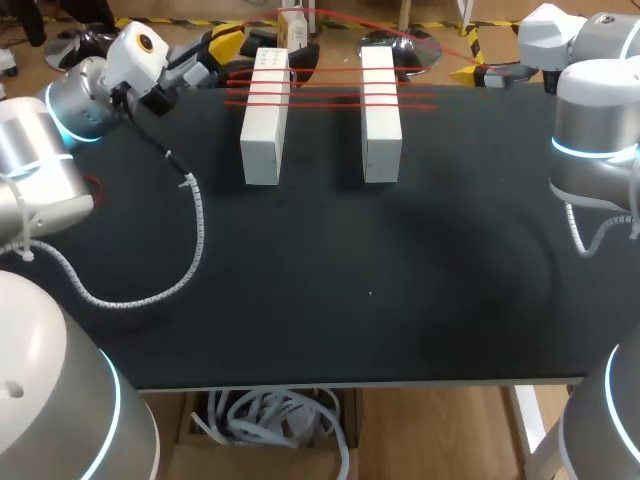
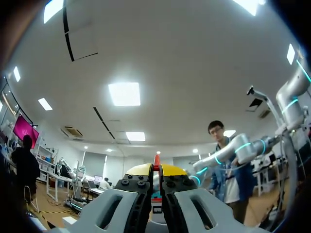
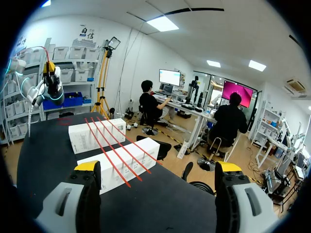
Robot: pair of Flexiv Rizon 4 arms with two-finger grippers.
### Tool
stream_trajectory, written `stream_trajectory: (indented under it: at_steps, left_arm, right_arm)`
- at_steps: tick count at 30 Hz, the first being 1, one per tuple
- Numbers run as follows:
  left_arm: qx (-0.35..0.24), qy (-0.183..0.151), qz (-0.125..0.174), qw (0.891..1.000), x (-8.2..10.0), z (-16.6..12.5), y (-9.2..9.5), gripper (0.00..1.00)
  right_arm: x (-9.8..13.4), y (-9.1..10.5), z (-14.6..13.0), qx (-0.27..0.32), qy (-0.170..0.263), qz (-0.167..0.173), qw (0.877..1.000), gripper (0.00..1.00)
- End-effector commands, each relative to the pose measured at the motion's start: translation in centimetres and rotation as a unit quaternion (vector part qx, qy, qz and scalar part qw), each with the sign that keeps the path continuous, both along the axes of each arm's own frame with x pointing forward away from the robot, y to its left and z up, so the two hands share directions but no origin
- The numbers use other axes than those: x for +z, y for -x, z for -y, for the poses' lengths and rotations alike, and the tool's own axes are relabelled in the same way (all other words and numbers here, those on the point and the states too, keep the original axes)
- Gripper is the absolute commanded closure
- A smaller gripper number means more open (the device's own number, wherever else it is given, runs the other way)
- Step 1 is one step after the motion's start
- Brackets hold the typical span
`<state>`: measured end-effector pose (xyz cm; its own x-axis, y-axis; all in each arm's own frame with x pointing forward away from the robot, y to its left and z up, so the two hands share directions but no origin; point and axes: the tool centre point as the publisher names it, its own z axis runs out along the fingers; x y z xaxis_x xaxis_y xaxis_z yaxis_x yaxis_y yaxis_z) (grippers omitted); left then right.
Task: Grab the tape and strap the tape.
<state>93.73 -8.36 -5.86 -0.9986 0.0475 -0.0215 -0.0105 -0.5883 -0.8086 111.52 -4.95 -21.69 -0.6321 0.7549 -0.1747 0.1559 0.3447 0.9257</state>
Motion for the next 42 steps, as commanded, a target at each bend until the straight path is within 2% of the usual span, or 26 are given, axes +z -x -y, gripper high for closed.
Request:
stream_trajectory:
  at_steps: [1,27,29,33,35,36,38,39,42]
  left_arm:
    - [0.003,-0.004,-0.002,1.0,-0.1,0.2,0.1,1.0]
    - [0.006,0.003,0.0,1.0,-0.2,0.2,0.0,1.0]
    - [0.006,0.003,0.0,1.0,-0.2,0.2,0.0,1.0]
    - [0.006,0.003,0.0,1.0,-0.2,0.2,0.0,1.0]
    - [0.006,0.003,0.0,1.0,-0.2,0.2,0.0,1.0]
    - [0.006,0.003,0.0,1.0,-0.2,0.2,0.0,1.0]
    - [0.006,0.003,0.0,1.0,-0.2,0.2,0.0,1.0]
    - [0.006,0.003,0.0,1.0,-0.2,0.2,0.0,1.0]
    - [0.006,0.003,0.0,1.0,-0.2,0.2,0.0,1.0]
  right_arm:
    - [0.0,0.0,0.0,0.0,0.0,0.0,1.0,0.0]
    - [0.0,0.0,0.0,0.0,0.0,0.0,1.0,0.0]
    - [0.3,1.2,0.5,-0.01,-0.038,-0.018,0.999,0.0]
    - [1.1,3.9,1.9,-0.062,-0.098,-0.014,0.993,0.0]
    - [1.4,4.9,2.7,-0.089,-0.113,-0.01,0.99,0.0]
    - [1.7,5.7,3.4,-0.116,-0.136,-0.006,0.984,0.0]
    - [2.0,6.6,4.2,-0.156,-0.151,0.002,0.976,0.0]
    - [2.2,7.1,4.8,-0.192,-0.171,0.001,0.966,0.0]
    - [2.7,8.3,5.7,-0.246,-0.199,0.003,0.949,0.0]
